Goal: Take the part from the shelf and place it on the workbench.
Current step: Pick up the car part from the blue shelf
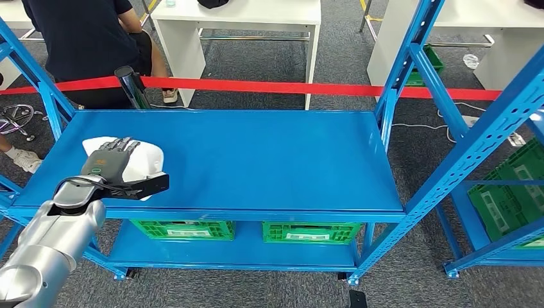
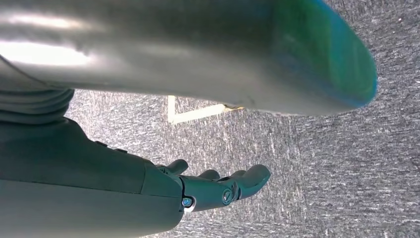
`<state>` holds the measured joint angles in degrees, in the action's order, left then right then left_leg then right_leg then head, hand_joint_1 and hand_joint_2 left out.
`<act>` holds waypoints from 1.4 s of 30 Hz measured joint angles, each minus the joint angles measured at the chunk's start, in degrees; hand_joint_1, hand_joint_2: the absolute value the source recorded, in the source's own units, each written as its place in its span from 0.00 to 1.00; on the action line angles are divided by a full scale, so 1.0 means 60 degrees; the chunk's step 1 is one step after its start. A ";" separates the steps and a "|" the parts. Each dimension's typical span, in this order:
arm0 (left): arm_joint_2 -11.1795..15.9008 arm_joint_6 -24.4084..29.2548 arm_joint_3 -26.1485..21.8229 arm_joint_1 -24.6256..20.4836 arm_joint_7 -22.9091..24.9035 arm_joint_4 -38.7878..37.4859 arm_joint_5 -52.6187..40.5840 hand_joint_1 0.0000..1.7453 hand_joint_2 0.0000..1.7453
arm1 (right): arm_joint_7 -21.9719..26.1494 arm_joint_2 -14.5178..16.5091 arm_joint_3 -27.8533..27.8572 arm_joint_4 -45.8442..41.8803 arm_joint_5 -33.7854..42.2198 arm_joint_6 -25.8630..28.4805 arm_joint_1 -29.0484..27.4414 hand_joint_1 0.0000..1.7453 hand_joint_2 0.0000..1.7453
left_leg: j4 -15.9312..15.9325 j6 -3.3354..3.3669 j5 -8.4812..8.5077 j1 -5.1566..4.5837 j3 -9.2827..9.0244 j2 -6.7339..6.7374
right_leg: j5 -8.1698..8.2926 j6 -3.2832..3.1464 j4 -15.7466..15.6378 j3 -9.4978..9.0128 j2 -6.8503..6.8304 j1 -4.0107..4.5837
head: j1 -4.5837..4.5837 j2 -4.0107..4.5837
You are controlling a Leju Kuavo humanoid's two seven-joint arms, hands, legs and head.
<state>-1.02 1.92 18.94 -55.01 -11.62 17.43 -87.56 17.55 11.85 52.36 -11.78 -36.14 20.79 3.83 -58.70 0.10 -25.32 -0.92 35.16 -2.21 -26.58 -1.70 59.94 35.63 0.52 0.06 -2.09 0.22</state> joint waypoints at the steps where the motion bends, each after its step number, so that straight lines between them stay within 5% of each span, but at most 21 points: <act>1: 0.0029 -0.0147 0.0069 -0.0047 -0.0039 -0.0011 0.0000 0.00 1.00 | 0.0001 0.0000 0.0009 0.0000 0.0001 -0.0002 0.0000 0.00 0.00 | 0.0000 0.0000 0.0000 0.0000 0.0000 0.0000 | 0.0000 0.0000 0.0000 0.0000 0.0000 0.0000 | 0.0001 0.0000; 10: 0.0183 -0.0602 0.0633 -0.0261 -0.0341 -0.0083 0.0002 0.00 1.00 | -0.0005 0.0000 0.0135 0.0000 -0.0005 -0.0008 0.0001 0.00 0.00 | -0.0001 0.0000 0.0000 0.0000 -0.0001 -0.0001 | 0.0000 0.0000 0.0000 -0.0001 -0.0001 0.0000 | 0.0001 0.0000; 17: 0.0186 0.1750 0.0736 -0.0313 0.0759 0.0035 0.0000 0.00 1.00 | 0.0004 0.0000 0.0159 0.0000 -0.0104 -0.0008 0.0001 0.00 0.00 | -0.0001 0.0000 0.0000 0.0000 -0.0001 0.0000 | 0.0000 0.0000 0.0000 -0.0001 0.0000 0.0000 | 0.0002 0.0000; 29: 0.0259 0.3930 0.1336 -0.0736 0.1477 0.0213 0.0000 0.00 1.00 | 0.0000 0.0000 0.0161 0.0000 -0.0304 -0.0001 0.0005 0.00 0.00 | -0.0001 0.0000 0.0001 0.0000 -0.0001 -0.0001 | 0.0000 0.0000 0.0000 -0.0001 -0.0001 0.0000 | 0.0002 0.0000; 33: 0.0339 0.3385 0.1611 -0.0954 0.1610 0.0219 0.0000 0.00 1.00 | 0.0019 0.0000 0.0165 0.0000 -0.0322 -0.0008 0.0005 0.00 0.00 | -0.0001 0.0000 0.0001 0.0000 -0.0001 0.0000 | 0.0000 0.0000 0.0000 -0.0001 0.0000 0.0000 | 0.0000 0.0000; 42: 0.0900 0.0375 0.1906 -0.1853 0.1665 0.0155 0.0035 0.00 1.00 | 0.0138 0.0000 0.0364 0.0000 -0.0229 -0.0010 -0.0004 0.00 0.00 | 0.0000 -0.0003 0.0002 0.0002 -0.0001 0.0005 | 0.0001 -0.0001 0.0001 0.0000 0.0005 0.0003 | 0.0001 0.0000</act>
<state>4.38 4.17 30.38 -66.13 -1.63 18.36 -87.35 18.38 11.85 54.54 -11.78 -37.52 20.73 3.81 -58.70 0.08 -25.31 -0.91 35.16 -2.18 -26.58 -1.71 59.95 35.63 0.55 0.08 -2.08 0.22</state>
